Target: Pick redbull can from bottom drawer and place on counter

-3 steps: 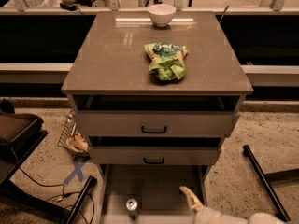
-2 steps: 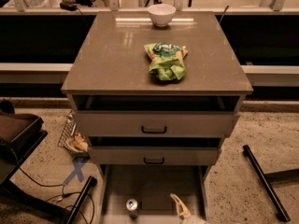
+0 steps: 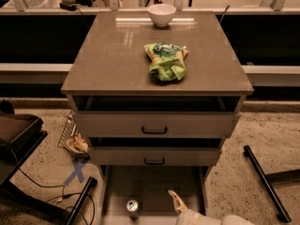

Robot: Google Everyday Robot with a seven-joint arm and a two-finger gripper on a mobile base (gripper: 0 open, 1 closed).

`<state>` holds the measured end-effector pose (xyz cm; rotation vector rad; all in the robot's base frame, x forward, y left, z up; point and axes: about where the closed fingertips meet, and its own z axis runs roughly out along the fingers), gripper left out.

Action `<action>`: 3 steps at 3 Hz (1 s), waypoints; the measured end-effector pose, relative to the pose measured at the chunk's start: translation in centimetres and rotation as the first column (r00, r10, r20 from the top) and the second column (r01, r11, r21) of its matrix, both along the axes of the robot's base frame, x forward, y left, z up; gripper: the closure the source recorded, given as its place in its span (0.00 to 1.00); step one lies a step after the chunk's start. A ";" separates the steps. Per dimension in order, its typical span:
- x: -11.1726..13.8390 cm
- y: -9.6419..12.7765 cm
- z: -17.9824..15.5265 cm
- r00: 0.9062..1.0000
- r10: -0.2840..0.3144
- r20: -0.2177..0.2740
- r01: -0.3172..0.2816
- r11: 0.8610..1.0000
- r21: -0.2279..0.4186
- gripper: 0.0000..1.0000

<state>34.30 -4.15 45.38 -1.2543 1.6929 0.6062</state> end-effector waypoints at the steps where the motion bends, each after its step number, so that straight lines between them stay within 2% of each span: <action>1: 3.8 0.0 -5.0 1.000 0.013 0.026 -0.014 1.000 0.018 0.00; 2: 6.7 0.5 -9.4 0.999 0.023 0.046 -0.025 0.999 0.041 0.00; 3: 7.9 1.4 -13.2 0.998 0.038 0.049 -0.041 0.998 0.055 0.00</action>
Offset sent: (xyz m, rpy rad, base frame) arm 0.1038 0.0088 -0.1488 0.0662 -0.0712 0.0336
